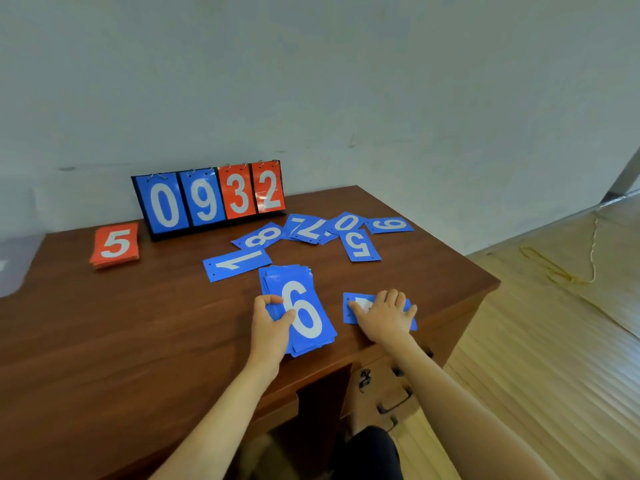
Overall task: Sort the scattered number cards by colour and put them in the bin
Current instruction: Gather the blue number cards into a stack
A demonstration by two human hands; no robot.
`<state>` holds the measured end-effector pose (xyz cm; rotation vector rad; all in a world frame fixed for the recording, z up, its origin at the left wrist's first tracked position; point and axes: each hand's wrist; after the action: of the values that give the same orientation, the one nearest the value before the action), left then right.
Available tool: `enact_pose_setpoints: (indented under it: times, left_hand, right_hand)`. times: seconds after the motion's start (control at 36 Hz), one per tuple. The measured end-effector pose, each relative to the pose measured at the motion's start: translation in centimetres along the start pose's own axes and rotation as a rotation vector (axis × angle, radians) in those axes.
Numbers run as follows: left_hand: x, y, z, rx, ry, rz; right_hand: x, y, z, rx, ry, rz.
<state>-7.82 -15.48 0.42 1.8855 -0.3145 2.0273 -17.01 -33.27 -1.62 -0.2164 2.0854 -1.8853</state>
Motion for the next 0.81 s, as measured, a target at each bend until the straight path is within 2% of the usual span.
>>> enact_pose_setpoints:
  times: [0.17,0.28,0.36,0.47,0.67,0.72,0.81]
  left_hand:
    - [0.5,-3.6,-1.6,0.065,-0.001,0.003]
    - [0.8,-5.8,-2.0,0.111,-0.007,0.008]
    - [1.0,-7.1,-2.0,0.141,-0.003,0.001]
    - [0.8,-8.4,-1.9,0.175,0.002,-0.003]
    - [0.0,-8.5,-1.9,0.174,-0.027,0.0]
    - [-0.2,-8.1,-1.9,0.164,-0.032,0.005]
    - [-0.3,-7.5,-1.9,0.154,-0.046,0.002]
  right_hand:
    - [-4.0,0.3,-5.6,0.047,-0.122,0.011]
    - [-6.7,0.1,-7.4,0.004,-0.218,-0.008]
    - [-7.8,-1.1,-7.2,-0.092,-0.227,-0.034]
    - [-7.3,-3.5,-5.3,-0.344,-0.265,-0.075]
    - [-5.3,-4.2,-3.5,-0.439,-0.237,-0.096]
    - [-5.1,-4.1,-3.3,-0.434,-0.254,-0.039]
    - [-5.0,-3.5,-3.0,-0.318,-0.249,0.298]
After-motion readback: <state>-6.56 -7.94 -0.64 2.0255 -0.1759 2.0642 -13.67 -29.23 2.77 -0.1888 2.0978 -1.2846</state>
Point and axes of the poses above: each hand's wrist, its own z-axis towards the middle knuckle, its own y-axis out of the palm, x = y × z, and after that the axes turned 12 degrees about y, right-handed
